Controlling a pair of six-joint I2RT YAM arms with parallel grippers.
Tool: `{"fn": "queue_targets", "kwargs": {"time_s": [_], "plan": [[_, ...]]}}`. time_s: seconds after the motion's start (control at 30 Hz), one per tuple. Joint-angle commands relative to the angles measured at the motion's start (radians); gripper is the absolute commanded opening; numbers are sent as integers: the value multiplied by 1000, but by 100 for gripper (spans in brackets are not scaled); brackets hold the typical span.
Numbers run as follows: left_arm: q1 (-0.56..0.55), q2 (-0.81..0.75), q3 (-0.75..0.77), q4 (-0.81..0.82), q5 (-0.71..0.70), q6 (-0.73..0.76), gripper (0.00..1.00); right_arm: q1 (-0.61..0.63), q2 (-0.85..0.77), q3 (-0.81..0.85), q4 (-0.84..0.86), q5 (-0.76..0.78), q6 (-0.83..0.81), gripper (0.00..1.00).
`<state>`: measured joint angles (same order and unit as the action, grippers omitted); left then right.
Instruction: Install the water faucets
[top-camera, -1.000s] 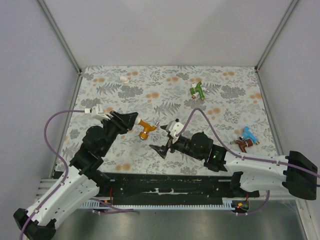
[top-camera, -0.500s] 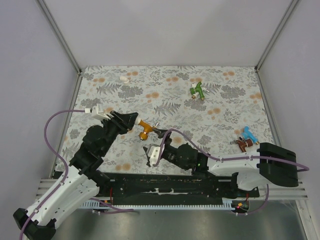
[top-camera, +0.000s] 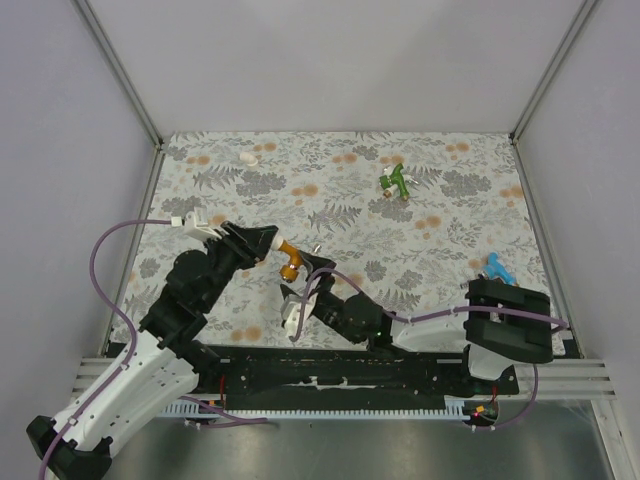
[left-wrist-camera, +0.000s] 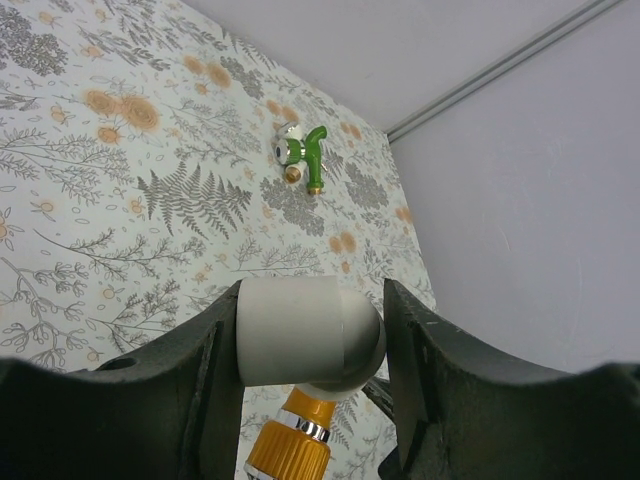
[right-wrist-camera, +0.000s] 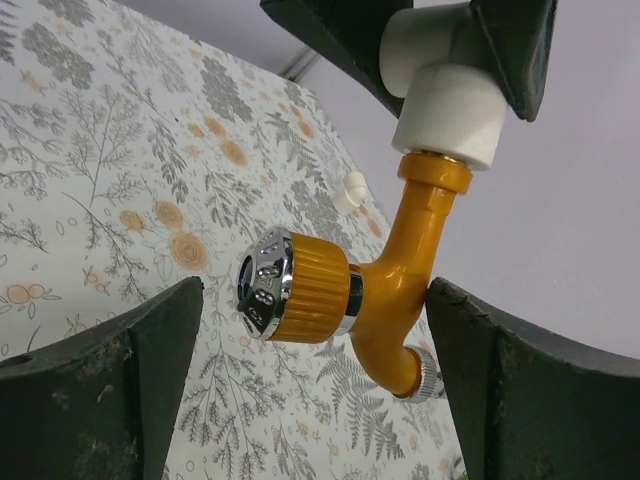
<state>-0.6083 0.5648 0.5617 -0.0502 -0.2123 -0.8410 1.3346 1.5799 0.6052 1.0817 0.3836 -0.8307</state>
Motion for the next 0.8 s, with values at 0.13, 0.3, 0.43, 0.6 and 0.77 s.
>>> {"fn": "queue_targets", "kwargs": {"time_s": [0.13, 0.3, 0.43, 0.6, 0.77], "plan": [[-2, -8, 44, 75, 28, -47, 2, 14, 169, 65, 331, 165, -129, 98], [-2, -13, 30, 81, 50, -35, 2, 14, 152, 61, 371, 178, -81, 90], [-4, -31, 17, 76, 57, -7, 2, 12, 77, 28, 342, 158, -15, 80], [-2, -46, 9, 64, 79, 45, 2, -9, -89, 8, 123, 71, 166, 65], [-2, -60, 3, 75, 120, 92, 2, -119, -251, 14, -161, -136, 456, 51]]}}
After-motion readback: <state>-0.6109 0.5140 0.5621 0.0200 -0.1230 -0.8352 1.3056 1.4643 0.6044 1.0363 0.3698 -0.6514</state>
